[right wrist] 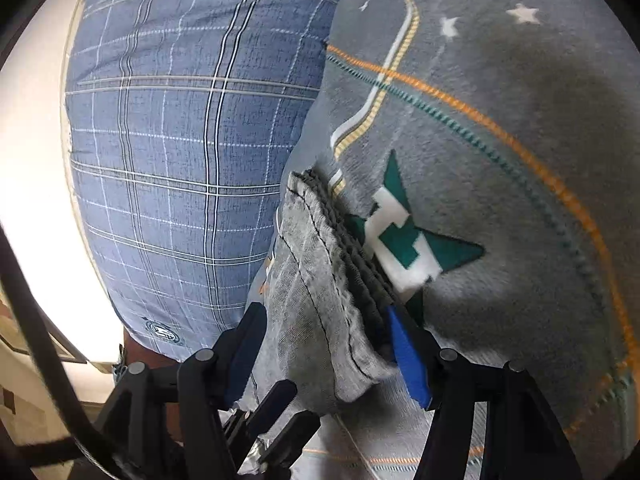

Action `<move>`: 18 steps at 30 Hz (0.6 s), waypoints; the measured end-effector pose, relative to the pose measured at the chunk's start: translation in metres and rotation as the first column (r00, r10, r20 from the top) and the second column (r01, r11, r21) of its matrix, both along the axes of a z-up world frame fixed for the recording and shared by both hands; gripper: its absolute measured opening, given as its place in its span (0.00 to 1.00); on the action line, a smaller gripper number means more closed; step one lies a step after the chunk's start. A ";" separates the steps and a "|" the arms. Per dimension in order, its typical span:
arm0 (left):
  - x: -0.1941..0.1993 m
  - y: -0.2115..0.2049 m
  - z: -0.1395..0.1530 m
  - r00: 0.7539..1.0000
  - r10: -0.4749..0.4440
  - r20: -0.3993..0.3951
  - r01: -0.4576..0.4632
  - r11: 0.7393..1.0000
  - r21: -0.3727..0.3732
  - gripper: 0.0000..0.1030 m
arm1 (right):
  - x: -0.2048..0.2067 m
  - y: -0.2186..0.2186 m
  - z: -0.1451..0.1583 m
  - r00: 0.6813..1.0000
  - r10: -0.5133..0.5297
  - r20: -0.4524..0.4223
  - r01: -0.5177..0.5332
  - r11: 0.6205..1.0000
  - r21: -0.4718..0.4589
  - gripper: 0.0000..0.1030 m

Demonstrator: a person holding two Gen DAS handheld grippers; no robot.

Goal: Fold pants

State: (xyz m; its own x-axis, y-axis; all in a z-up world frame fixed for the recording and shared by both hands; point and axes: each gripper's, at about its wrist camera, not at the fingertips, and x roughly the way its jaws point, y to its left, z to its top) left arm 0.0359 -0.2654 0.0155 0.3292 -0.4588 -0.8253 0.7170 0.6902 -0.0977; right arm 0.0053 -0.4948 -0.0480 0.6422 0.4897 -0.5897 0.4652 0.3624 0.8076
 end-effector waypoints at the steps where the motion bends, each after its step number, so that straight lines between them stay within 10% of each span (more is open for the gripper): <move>1: -0.002 0.000 -0.001 1.000 -0.004 0.018 0.004 1.000 0.016 0.43 | -0.004 -0.001 0.005 1.000 -0.007 -0.017 0.007 0.999 -0.046 0.64; 12: -0.012 -0.065 -0.026 0.986 -0.144 0.086 0.130 0.980 0.153 0.50 | -0.009 -0.005 0.006 0.999 -0.033 -0.036 0.030 0.997 -0.073 0.65; 18: -0.016 -0.073 -0.031 0.967 -0.171 0.189 0.129 0.968 0.215 0.14 | -0.010 -0.008 0.001 0.999 -0.032 -0.032 0.030 0.999 -0.035 0.65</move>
